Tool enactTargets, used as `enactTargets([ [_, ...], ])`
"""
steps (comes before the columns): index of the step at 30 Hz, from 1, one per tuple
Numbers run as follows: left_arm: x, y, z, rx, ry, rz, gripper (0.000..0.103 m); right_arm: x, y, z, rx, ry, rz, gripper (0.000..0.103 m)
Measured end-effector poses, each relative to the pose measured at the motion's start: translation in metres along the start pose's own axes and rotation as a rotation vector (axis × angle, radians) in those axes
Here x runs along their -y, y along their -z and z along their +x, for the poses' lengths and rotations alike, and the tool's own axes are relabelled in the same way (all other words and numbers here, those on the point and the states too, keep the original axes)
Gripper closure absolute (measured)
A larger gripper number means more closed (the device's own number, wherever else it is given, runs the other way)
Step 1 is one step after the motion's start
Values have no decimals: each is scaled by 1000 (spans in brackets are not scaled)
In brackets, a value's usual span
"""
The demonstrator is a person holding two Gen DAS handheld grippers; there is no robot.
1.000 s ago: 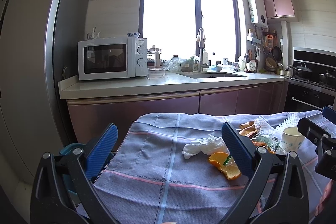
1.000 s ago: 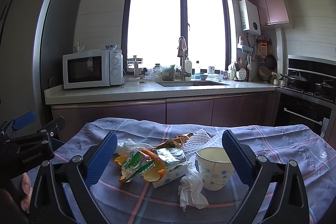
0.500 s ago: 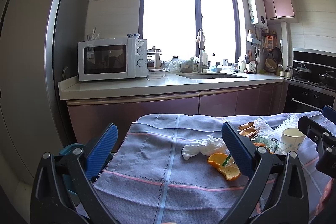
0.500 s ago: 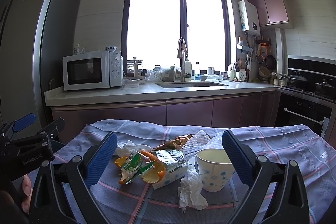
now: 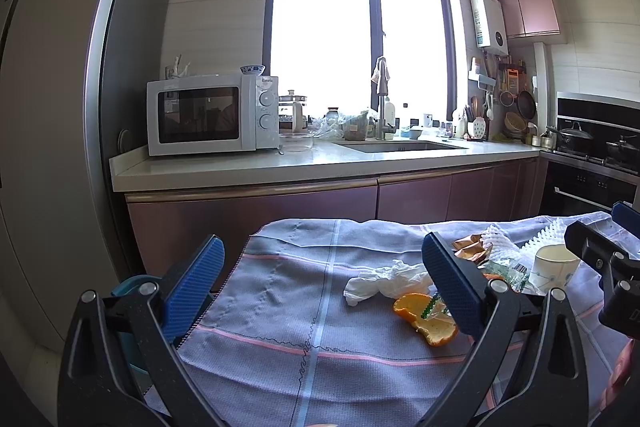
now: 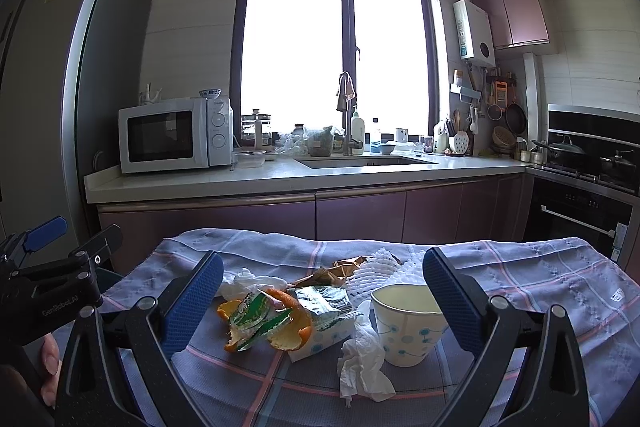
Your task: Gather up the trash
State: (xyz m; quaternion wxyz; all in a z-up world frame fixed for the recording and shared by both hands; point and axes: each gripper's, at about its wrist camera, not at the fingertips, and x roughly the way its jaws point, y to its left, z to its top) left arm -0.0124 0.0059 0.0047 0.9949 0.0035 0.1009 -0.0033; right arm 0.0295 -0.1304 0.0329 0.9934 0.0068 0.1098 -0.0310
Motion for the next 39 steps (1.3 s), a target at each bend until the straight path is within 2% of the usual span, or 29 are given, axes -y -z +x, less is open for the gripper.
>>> enactTargets([
  [25, 5, -3, 2, -3, 4, 1, 6, 3, 2, 1, -11, -6, 8, 6],
  [39, 13, 4, 5, -22, 33, 12, 6, 7, 4, 4, -27, -12, 15, 6],
])
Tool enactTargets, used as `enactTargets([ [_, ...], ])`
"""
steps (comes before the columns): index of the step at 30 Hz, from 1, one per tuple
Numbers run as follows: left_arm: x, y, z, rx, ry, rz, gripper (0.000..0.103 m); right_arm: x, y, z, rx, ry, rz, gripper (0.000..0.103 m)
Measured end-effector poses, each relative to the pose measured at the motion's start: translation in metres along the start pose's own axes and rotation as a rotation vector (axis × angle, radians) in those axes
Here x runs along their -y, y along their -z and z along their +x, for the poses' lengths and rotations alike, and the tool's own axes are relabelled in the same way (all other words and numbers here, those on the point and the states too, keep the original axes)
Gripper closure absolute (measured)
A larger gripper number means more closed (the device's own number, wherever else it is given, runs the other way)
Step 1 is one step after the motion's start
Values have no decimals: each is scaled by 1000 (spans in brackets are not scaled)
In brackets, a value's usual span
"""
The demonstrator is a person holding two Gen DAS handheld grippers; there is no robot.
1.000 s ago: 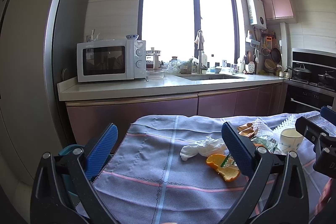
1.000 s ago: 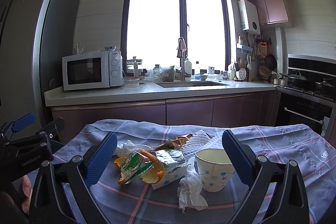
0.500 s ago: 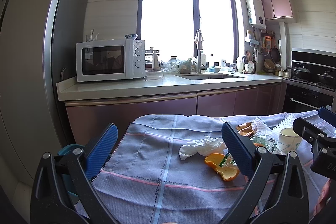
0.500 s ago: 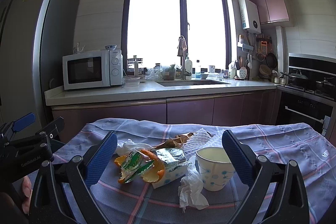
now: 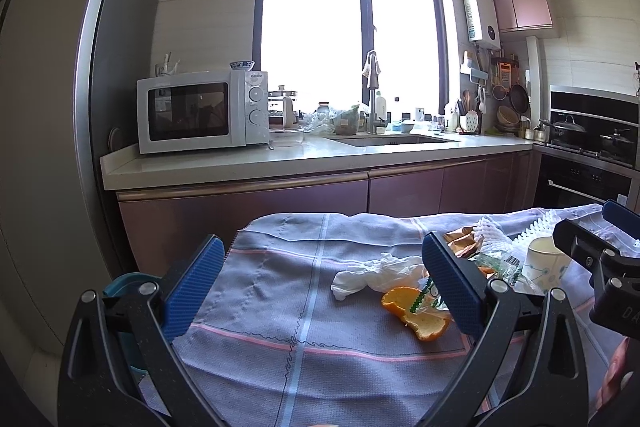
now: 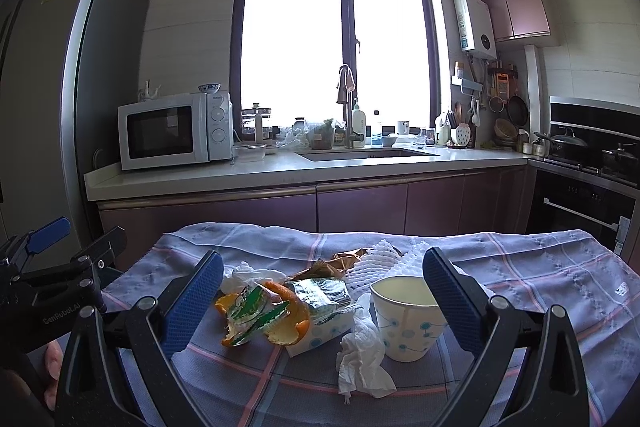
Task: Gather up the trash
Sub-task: 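Grasp the green snack wrapper with the left tool while the right tool grasps the paper cup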
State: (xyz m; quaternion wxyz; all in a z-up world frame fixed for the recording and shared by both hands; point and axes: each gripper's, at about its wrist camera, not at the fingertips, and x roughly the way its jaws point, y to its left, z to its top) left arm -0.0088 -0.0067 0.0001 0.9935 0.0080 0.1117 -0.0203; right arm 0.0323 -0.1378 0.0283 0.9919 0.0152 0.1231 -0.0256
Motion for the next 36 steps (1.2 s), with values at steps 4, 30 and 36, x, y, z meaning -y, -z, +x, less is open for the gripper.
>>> enactTargets([
  [4, 7, 3, 7, -42, 55, 12, 6, 7, 2, 3, -20, 0, 3, 6],
  [30, 43, 31, 76, -316, 340, 102, 16, 104, 17, 46, -211, 55, 153, 13],
  [36, 41, 23, 87, -336, 367, 85, 26, 125, 6, 57, -216, 42, 179, 22],
])
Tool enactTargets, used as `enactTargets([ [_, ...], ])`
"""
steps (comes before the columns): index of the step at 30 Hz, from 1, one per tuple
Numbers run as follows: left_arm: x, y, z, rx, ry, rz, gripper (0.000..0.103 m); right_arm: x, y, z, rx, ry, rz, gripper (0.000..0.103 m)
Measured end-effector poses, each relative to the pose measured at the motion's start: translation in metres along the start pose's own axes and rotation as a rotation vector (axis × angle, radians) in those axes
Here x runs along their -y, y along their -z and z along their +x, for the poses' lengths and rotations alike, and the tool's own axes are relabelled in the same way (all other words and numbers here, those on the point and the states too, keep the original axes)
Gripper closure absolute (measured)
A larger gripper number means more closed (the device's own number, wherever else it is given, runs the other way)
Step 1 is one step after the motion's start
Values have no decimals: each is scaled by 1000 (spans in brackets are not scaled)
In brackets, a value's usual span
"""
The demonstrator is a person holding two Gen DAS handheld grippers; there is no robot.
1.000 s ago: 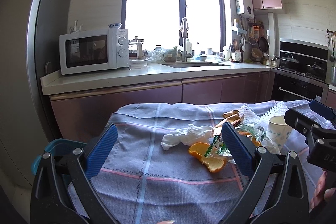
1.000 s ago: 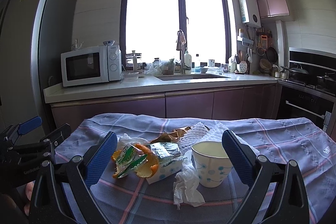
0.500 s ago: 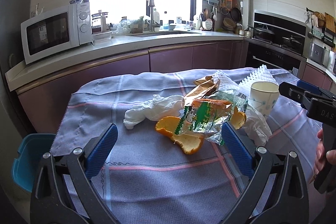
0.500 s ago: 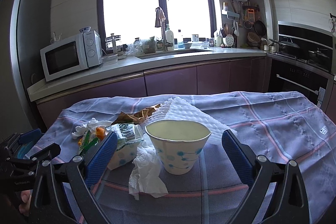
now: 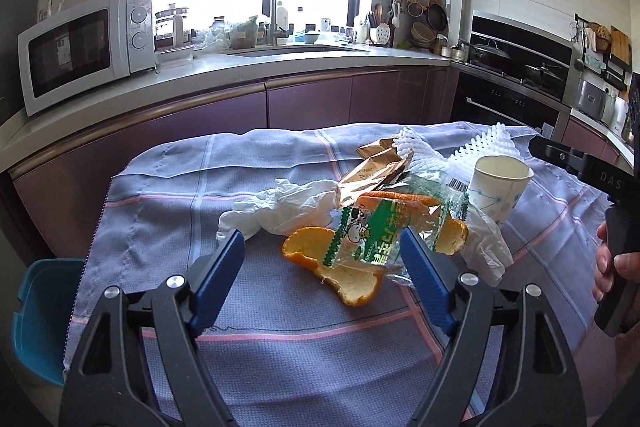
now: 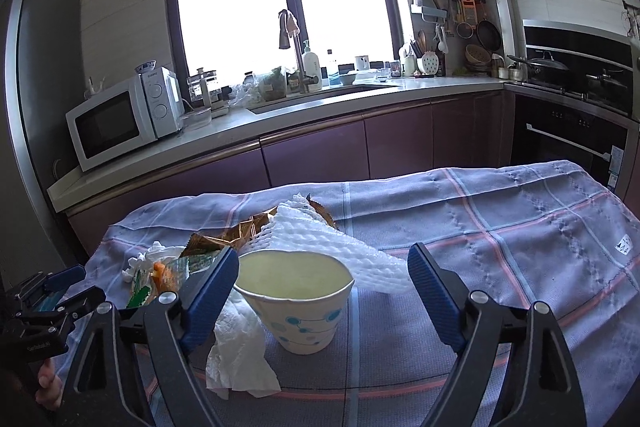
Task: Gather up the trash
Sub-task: 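Grasp the green snack wrapper with the left tool while the right tool grasps the paper cup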
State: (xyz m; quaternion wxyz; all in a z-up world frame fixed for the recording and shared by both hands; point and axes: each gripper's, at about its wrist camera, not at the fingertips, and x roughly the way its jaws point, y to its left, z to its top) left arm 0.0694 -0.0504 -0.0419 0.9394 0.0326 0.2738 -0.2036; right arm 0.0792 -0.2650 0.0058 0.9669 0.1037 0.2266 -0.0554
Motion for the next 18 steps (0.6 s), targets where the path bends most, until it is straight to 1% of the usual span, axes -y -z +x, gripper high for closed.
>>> enactTargets([
  [1, 0, -2, 0, -1, 3, 1, 27, 2, -2, 1, -3, -2, -1, 24],
  [3, 0, -4, 0, -3, 12, 5, 27, 4, -3, 3, -19, -15, -1, 25],
  [5, 0, -4, 0, -6, 27, 8, 27, 7, 0, 6, -47, -45, 16, 28],
  [6, 0, -3, 0, -8, 37, 10, 27, 8, 3, 9, -68, -57, 26, 32],
  [7, 2, -3, 1, -9, 47, 17, 27, 10, 5, 12, -87, -68, 35, 35],
  [9, 9, 0, 0, -6, 70, 47, 27, 12, 10, 17, -108, -87, 56, 37],
  [13, 30, 6, -4, 2, 130, 132, 26, 13, 15, 24, -142, -134, 77, 49],
  [14, 34, 6, -4, 7, 135, 154, 26, 12, 15, 25, -149, -143, 76, 51],
  [16, 41, 8, -3, 8, 138, 187, 26, 13, 17, 25, -168, -161, 80, 63],
  [18, 45, 9, 3, -4, 132, 199, 27, 16, 20, 24, -186, -167, 92, 66],
])
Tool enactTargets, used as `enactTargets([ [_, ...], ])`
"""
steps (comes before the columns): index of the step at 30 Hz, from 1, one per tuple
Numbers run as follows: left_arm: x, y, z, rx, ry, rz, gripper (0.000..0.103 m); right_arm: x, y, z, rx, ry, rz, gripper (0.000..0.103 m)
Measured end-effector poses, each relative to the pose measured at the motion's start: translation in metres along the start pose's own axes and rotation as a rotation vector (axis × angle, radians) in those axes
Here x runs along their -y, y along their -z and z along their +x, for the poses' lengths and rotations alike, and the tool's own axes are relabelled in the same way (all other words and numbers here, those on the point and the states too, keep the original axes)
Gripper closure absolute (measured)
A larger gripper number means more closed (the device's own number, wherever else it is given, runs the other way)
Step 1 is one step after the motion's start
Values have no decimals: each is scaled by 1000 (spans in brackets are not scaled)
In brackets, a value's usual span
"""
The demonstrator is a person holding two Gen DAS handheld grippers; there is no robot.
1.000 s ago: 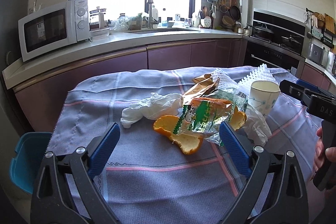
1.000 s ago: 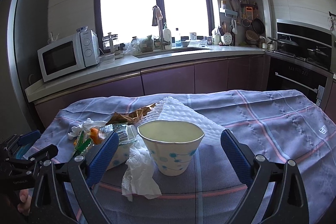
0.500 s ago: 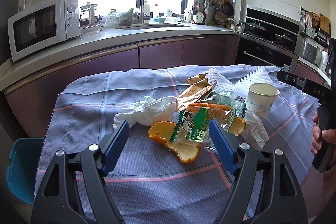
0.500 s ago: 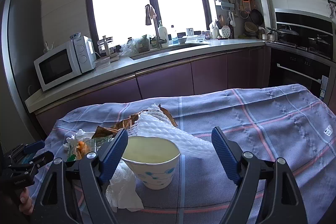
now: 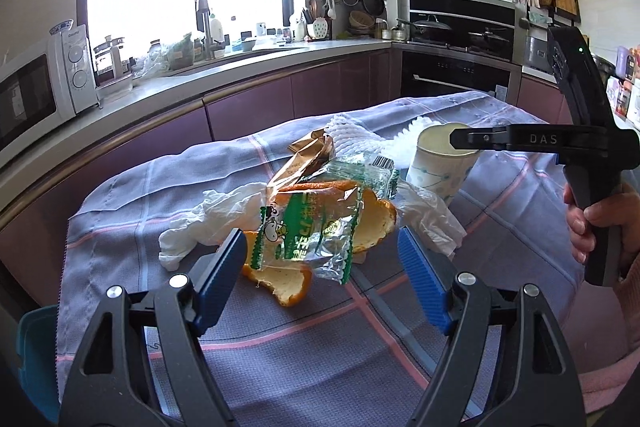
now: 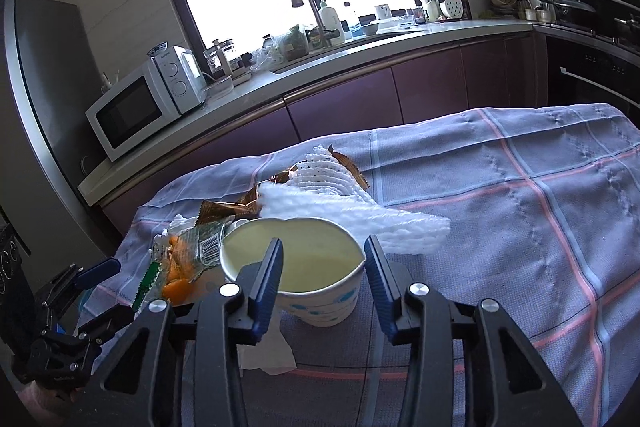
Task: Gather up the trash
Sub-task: 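Grasp the green snack wrapper with the left tool while the right tool grasps the paper cup, then carry the wrapper and cup to the teal bin and release both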
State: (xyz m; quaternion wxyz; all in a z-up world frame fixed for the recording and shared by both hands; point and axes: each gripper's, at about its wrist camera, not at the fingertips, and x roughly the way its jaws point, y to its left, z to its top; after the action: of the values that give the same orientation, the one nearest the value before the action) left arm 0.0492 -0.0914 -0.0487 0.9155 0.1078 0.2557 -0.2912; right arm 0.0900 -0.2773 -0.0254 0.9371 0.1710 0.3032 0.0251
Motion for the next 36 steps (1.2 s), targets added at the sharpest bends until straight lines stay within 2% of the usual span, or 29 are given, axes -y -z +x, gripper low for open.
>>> enactTargets([
  [2, -2, 0, 9, -28, -10, -4, 37, 5, 5, -1, -21, -4, 16, 69],
  [6, -9, -1, 20, -63, 6, -40, 56, 16, 15, -2, -62, -4, 45, 80],
  [8, -12, -1, 22, -67, 17, -60, 75, 20, 20, -4, -73, -10, 55, 88],
  [10, -17, -1, 21, -66, 26, -80, 89, 22, 23, -7, -73, -13, 62, 95],
  [17, -36, -1, -4, -5, 49, -135, 93, 15, 23, -31, -32, -33, 44, 98],
  [24, -68, 1, -49, 57, 53, -205, 93, -11, 17, -61, 9, -142, 10, 98],
  [27, -79, 3, -70, 85, 25, -217, 93, -40, 11, -62, 19, -203, -40, 98],
  [31, -103, 12, -102, 117, -41, -237, 93, -95, 5, -41, -9, -310, -131, 98],
  [36, -151, 35, -144, 132, -180, -285, 93, -179, 6, 4, -83, -439, -264, 98],
])
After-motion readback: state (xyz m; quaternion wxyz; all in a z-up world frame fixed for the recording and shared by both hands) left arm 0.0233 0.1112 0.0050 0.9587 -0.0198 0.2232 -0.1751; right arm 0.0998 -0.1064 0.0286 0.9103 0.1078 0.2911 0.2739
